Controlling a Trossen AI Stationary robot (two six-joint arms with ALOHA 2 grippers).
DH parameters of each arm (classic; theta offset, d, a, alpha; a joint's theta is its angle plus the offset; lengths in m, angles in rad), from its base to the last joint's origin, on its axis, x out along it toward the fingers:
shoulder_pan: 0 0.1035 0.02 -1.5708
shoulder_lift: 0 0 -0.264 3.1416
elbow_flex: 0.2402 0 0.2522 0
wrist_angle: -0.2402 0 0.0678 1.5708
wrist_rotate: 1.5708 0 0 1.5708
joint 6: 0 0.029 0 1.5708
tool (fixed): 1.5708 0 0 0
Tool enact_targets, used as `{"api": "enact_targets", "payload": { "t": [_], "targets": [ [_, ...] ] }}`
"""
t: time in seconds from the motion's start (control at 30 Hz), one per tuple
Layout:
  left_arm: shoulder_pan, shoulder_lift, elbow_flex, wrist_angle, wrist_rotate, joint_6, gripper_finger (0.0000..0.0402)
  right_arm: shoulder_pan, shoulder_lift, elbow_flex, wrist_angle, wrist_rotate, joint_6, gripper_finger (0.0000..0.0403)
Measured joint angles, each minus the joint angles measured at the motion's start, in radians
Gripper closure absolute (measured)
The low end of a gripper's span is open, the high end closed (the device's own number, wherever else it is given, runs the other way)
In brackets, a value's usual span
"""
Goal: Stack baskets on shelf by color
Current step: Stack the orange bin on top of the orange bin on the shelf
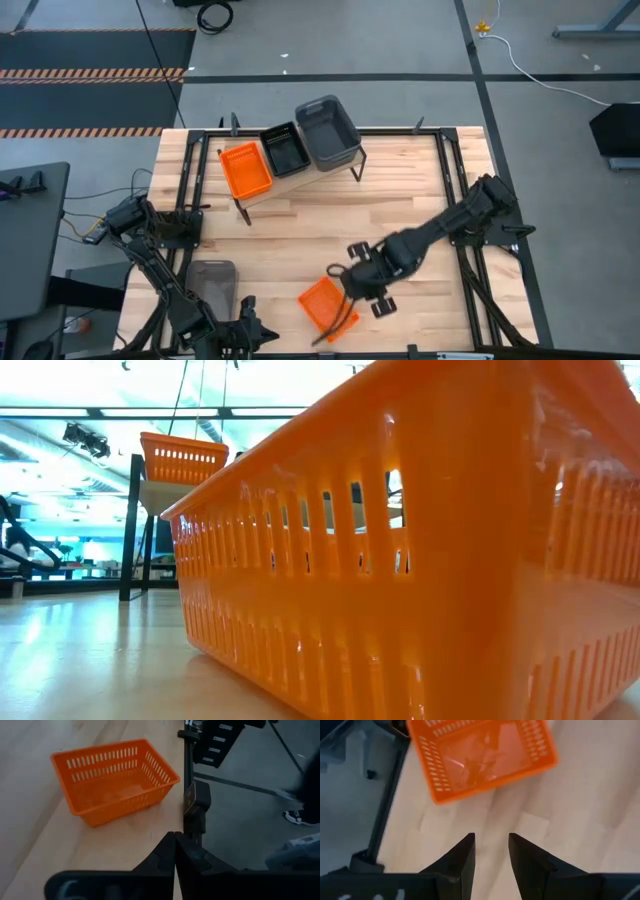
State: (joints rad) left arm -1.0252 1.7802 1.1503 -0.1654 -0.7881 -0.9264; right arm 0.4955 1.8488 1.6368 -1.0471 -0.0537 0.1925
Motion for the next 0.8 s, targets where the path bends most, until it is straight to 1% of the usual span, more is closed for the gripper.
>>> {"api": "enact_targets", "payload": {
  "t": [0.13, 0.33, 0.43, 0.53, 0.7, 0.8],
  "targets": [
    [0.013, 0.000, 0.000, -0.007, -0.012, 0.019, 0.0390, 0.068, 0.000, -0.057, 0.124, 0.078, 0.055, 0.0279],
    [0.047, 0.000, 0.000, -0.006, -0.012, 0.032, 0.0390, 0.160, 0.000, -0.098, 0.316, 0.178, 0.060, 0.0279],
    [0.062, 0.000, 0.000, -0.006, -0.012, 0.032, 0.0390, 0.198, 0.000, -0.100, 0.348, 0.245, 0.060, 0.0279],
    [0.070, 0.000, 0.000, -0.006, -0.012, 0.032, 0.0390, 0.229, 0.000, -0.100, 0.370, 0.288, 0.065, 0.0279],
    [0.070, 0.000, 0.000, 0.000, -0.013, 0.032, 0.0390, 0.252, 0.019, -0.100, 0.374, 0.327, 0.078, 0.0279],
    [0.070, 0.000, 0.000, 0.074, -0.029, 0.050, 0.0390, 0.243, 0.047, -0.100, 0.359, 0.333, 0.071, 0.0279]
  ]
}}
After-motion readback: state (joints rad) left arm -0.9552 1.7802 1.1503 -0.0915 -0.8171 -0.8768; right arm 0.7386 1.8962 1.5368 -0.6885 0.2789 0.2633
